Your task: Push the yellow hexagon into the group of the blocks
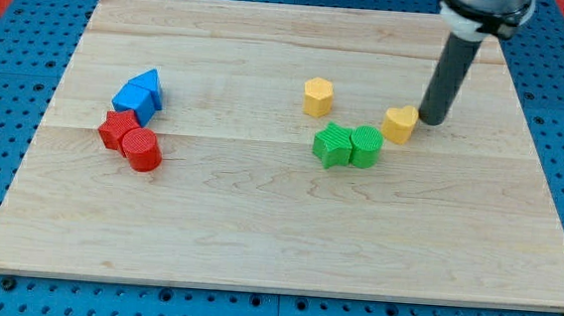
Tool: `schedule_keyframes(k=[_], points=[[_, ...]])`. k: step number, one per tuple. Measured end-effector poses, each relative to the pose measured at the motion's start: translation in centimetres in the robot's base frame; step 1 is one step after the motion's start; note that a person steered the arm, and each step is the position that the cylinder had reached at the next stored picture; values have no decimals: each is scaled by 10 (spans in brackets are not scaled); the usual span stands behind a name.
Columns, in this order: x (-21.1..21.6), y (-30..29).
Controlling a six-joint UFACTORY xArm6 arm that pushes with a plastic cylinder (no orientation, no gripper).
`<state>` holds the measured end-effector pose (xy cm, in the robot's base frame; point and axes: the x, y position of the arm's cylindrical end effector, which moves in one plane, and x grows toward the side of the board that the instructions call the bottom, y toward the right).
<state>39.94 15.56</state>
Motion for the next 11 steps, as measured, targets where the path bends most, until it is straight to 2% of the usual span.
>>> schedule_keyframes(k=[1, 3, 4, 6, 7, 8, 10, 11], points=[[0, -33], [-61, -44], [-67, -105], [-31, -102], [-63, -134], [-53, -171], [-15, -95], [-26, -95]])
